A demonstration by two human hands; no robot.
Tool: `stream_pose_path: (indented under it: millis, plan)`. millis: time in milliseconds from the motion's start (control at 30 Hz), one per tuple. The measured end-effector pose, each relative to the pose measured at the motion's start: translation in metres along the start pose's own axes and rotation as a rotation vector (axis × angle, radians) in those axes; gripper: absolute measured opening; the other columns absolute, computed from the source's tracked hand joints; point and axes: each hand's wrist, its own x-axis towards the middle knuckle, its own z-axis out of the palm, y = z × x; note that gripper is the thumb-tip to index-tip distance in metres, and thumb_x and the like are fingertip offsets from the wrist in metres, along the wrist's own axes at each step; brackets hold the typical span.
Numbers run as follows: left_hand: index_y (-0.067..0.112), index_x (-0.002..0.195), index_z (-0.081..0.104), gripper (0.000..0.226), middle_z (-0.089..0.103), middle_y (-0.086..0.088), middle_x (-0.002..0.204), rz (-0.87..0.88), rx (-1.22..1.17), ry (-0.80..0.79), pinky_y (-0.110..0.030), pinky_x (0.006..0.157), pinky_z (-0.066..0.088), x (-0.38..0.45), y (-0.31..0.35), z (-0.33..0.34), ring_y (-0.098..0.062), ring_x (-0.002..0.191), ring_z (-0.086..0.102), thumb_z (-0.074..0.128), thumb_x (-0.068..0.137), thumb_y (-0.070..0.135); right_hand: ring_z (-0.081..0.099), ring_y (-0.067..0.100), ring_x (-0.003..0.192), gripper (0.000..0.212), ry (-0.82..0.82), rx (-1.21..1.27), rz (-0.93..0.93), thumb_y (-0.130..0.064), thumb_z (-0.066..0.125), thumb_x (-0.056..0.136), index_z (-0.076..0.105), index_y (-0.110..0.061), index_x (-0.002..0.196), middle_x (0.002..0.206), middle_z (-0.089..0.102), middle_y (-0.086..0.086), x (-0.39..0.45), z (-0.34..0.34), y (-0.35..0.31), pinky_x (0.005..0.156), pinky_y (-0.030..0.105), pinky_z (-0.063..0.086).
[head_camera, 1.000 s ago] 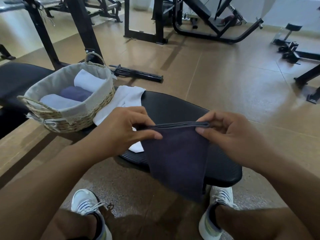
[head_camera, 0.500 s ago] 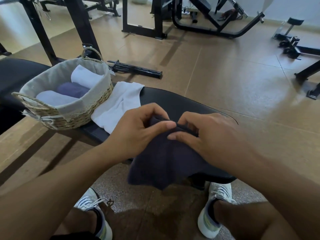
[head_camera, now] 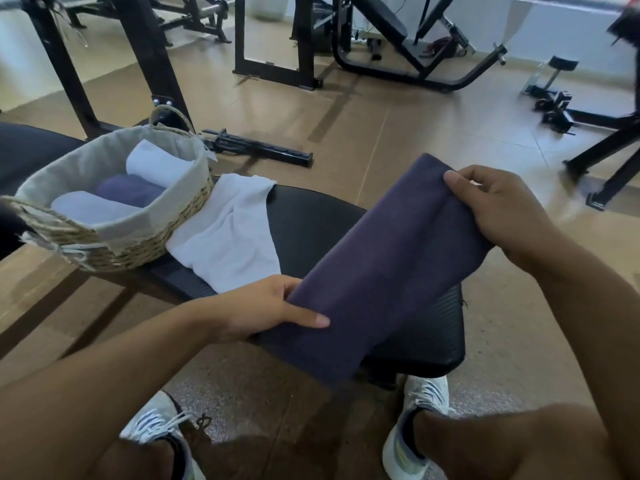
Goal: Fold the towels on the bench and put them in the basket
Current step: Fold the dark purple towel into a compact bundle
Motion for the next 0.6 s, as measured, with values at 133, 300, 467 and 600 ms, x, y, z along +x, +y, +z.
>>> stream_pose_path:
  millis: [133, 300, 467, 600]
  plan:
    - [0.008, 0.126, 0.062, 0.044, 0.073, -0.010, 0.118, 0.016, -0.151, 0.125, -0.047, 0.100, 0.052, 0.000, 0.003, -0.029, -0.029, 0.112, 0.069, 0.076, 0.086, 0.022, 0.069, 0.037, 0.100, 0.037, -0.053, 0.164, 0.218, -0.039, 0.054, 0.104, 0.070, -0.006, 0.106, 0.110, 0.071, 0.019, 0.015, 0.001, 0.033, 0.090, 0.052, 0.055]
    - [0.009, 0.118, 0.065, 0.031, 0.076, -0.014, 0.110, 0.049, -0.453, 0.519, -0.028, 0.066, 0.061, 0.016, 0.000, -0.060, -0.020, 0.082, 0.075, 0.073, 0.089, 0.013, 0.058, 0.028, 0.083, 0.039, -0.146, 0.023, 0.370, -0.033, 0.050, 0.106, 0.068, 0.001, 0.099, 0.100, 0.065, 0.020, 0.022, 0.023, 0.078, 0.072, 0.037, 0.043]
    - [0.007, 0.119, 0.057, 0.035, 0.068, -0.019, 0.112, 0.015, -0.293, 0.714, -0.040, 0.071, 0.064, 0.035, -0.019, -0.053, -0.030, 0.083, 0.075, 0.074, 0.088, 0.002, 0.062, 0.033, 0.079, 0.040, -0.191, -0.249, 0.440, -0.036, 0.048, 0.105, 0.067, -0.005, 0.089, 0.093, 0.067, 0.018, 0.019, 0.043, 0.109, 0.069, 0.041, 0.051]
    - [0.025, 0.111, 0.065, 0.030, 0.069, 0.008, 0.111, 0.147, 0.362, 0.838, -0.034, 0.080, 0.058, 0.040, -0.022, -0.048, -0.013, 0.095, 0.069, 0.079, 0.084, 0.025, 0.061, 0.031, 0.080, 0.034, -0.148, -0.213, 0.466, -0.033, 0.047, 0.107, 0.065, -0.009, 0.091, 0.095, 0.066, 0.017, 0.021, 0.039, 0.111, 0.061, 0.033, 0.048]
